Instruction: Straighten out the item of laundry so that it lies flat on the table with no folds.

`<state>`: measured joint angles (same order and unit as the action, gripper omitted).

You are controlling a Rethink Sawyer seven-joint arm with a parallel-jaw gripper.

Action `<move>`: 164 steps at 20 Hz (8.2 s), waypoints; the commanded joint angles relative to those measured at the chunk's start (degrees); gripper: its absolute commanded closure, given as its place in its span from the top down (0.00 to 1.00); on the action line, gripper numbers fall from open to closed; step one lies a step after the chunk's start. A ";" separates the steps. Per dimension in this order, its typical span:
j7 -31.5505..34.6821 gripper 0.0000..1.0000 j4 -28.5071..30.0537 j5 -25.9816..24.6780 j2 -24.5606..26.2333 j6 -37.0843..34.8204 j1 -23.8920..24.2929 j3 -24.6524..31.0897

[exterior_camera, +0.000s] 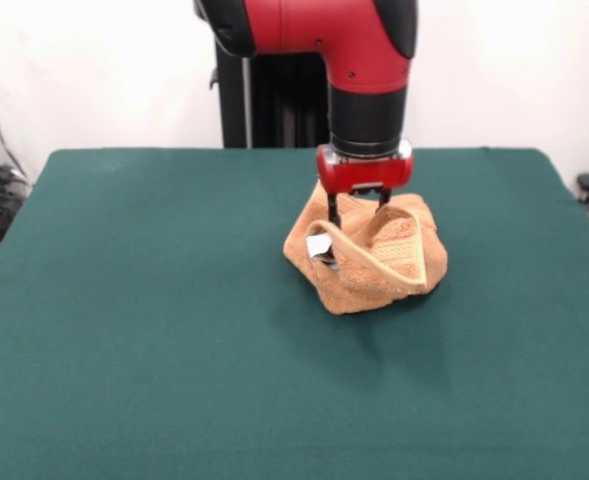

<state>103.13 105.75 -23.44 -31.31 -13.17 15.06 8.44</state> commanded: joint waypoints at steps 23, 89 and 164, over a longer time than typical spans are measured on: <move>6.35 0.00 -4.36 3.00 2.12 -2.22 -1.34 2.78; 20.64 0.00 -17.76 18.30 2.41 -32.74 -8.22 5.61; 26.00 0.00 -28.62 28.13 11.21 -22.24 -20.14 -3.88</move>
<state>127.40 70.44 5.65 -19.52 -41.07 -4.43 -0.80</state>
